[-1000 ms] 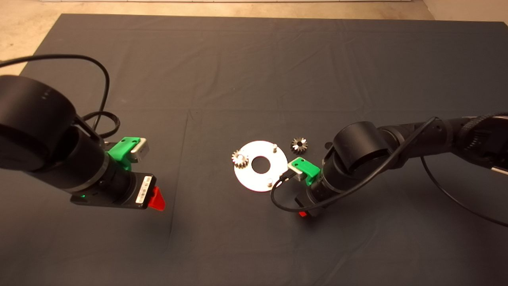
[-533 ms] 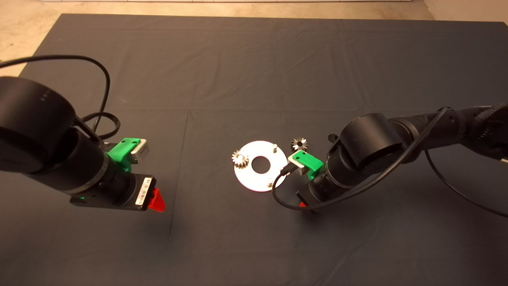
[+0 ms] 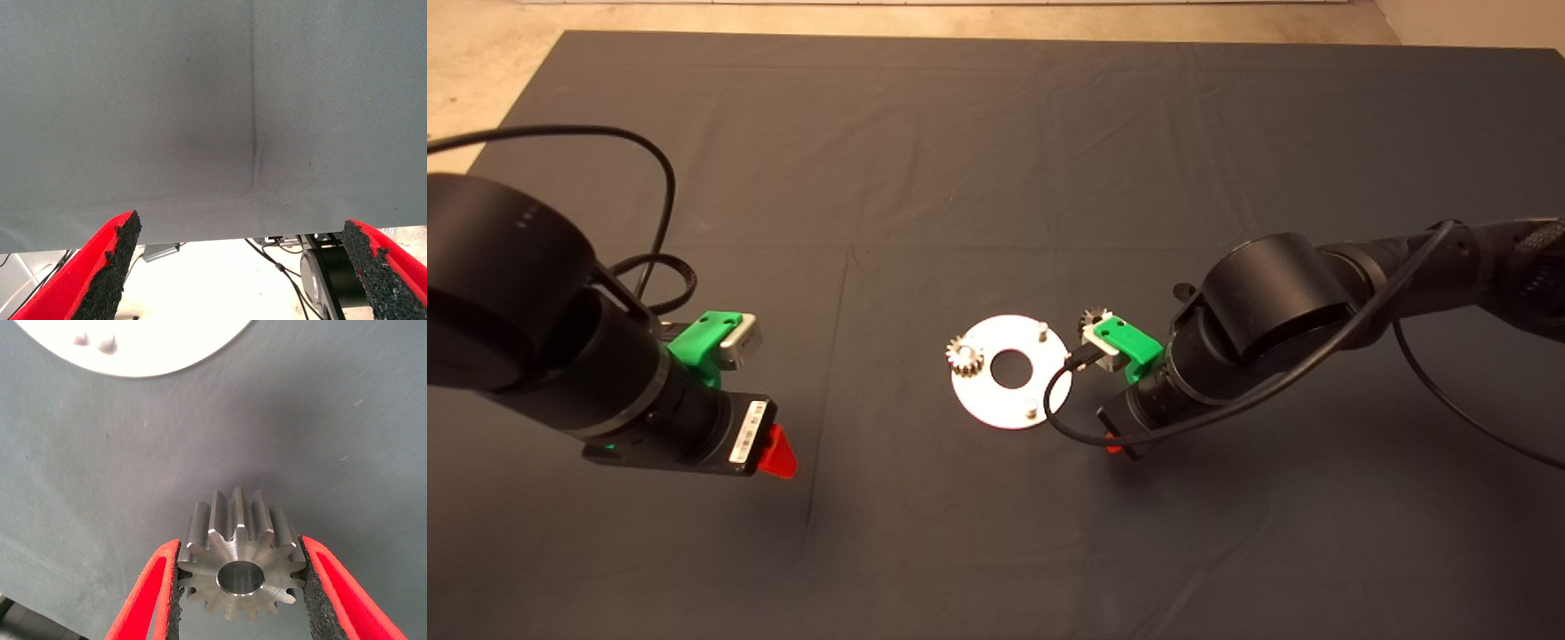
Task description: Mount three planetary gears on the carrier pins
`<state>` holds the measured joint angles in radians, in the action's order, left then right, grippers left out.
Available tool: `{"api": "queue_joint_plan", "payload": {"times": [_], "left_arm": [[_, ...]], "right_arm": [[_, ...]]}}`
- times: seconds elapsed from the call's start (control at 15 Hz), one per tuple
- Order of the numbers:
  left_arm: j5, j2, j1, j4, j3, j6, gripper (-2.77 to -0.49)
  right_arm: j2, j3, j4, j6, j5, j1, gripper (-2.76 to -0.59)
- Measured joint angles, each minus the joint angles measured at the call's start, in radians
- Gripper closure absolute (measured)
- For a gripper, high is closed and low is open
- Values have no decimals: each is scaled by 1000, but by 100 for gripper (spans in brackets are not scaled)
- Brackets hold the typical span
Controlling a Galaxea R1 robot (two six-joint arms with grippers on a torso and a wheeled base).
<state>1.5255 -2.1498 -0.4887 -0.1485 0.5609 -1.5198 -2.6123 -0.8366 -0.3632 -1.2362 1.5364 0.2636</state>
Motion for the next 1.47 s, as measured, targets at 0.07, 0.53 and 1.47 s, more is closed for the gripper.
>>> {"api": "queue_joint_plan", "payload": {"times": [0.07,0.53,1.47], "left_arm": [[0,0,0,0,0,0,-218],[0,0,0,6,-7,0,-218],[0,0,0,7,-7,17,-218]], "right_arm": [[0,0,0,-11,0,8,-102],[-42,-16,0,-57,1,12,-102],[-152,-117,0,-70,-1,55,-102]]}}
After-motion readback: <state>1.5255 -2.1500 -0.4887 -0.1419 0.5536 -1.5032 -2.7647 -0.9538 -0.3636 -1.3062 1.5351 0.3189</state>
